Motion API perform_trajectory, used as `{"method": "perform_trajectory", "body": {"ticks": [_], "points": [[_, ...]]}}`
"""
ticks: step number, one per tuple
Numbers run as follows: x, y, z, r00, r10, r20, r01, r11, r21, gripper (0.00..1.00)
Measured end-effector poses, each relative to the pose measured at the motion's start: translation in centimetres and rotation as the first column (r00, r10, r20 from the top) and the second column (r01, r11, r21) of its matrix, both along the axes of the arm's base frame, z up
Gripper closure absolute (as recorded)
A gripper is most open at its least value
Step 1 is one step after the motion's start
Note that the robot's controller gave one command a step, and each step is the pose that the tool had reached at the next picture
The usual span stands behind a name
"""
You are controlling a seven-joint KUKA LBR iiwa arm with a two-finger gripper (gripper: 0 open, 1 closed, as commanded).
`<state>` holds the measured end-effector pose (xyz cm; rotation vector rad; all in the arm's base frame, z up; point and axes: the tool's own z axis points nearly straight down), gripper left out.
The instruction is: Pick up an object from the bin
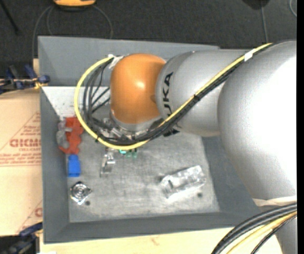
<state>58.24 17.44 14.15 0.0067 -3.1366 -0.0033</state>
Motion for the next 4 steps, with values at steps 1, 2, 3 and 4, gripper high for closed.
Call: {"method": "perform_trajectory", "body": {"ticks": [1,2,3,4], "points": [[2.7,5.0,-6.5,0.998,-0.065,0.003,0.065,0.998,-0.015,0.00],[5.9,5.4,1.2,0.992,-0.127,0.017,0.127,0.992,0.005,0.00],[2.3,-0.1,-3.0,0.989,-0.145,0.002,0.145,0.989,-0.005,0.00],[5.5,-7.8,1.3,0.996,-0.091,0.015,0.091,0.996,-0.004,0.00]]}}
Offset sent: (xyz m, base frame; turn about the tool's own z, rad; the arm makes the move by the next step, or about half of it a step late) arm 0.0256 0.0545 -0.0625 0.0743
